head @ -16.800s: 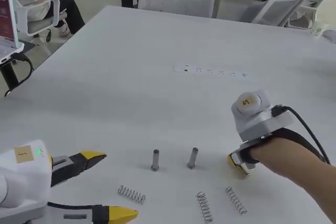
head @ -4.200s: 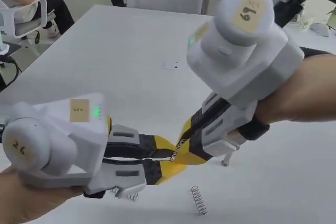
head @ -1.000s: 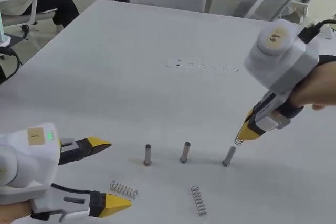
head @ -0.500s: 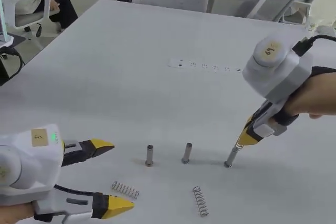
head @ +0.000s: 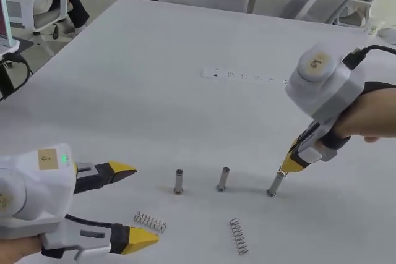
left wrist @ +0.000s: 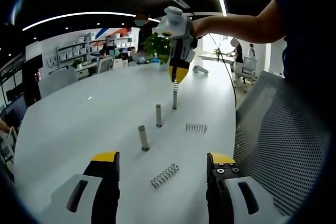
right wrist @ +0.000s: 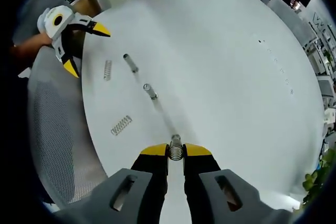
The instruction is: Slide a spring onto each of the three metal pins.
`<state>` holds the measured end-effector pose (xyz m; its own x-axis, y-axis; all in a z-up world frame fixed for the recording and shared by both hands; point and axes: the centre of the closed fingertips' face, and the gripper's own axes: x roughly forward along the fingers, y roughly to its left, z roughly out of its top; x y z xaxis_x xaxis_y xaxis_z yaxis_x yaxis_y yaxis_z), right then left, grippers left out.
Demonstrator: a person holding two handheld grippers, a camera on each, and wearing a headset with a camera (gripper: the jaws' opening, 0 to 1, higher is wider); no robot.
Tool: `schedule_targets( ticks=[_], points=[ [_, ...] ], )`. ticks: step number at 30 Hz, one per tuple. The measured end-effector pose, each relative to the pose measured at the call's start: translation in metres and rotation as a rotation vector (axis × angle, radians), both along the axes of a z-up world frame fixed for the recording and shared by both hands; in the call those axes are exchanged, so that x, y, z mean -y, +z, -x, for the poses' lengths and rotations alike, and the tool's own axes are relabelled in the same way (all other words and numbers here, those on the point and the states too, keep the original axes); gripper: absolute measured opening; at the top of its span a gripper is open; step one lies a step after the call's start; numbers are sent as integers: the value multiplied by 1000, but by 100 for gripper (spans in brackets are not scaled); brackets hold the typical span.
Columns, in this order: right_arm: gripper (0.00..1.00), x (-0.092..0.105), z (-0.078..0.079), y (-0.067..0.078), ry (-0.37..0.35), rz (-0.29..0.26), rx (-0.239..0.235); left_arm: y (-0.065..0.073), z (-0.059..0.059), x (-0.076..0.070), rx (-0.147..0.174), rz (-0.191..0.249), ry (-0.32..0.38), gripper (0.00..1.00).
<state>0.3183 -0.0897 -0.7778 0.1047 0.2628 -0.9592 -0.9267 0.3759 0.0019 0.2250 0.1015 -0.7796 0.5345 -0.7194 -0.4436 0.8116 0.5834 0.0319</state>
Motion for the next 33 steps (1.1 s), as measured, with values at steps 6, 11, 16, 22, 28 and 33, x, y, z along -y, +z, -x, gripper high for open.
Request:
schedule_targets(
  ticks=[6, 11, 16, 22, 28, 33],
  points=[
    [8, -1, 0, -8, 5, 11, -3, -1, 0, -1, -1, 0, 2, 63],
    [8, -2, -1, -17, -1, 7, -9, 0, -1, -1, 0, -2, 2, 63],
    [8, -2, 0, -26, -3, 15, -10, 0, -1, -1, 2, -4, 0, 63],
    [8, -3, 0, -39, -7, 22, -10, 2, -2, 0, 5, -5, -2, 62],
    [8, -3, 1, -50, -2, 29, -15, 2, -1, 0, 5, -4, -2, 62],
    [8, -2, 0, -58, -18, 34, -22, 3, 0, 0, 6, -4, 1, 62]
  ],
)
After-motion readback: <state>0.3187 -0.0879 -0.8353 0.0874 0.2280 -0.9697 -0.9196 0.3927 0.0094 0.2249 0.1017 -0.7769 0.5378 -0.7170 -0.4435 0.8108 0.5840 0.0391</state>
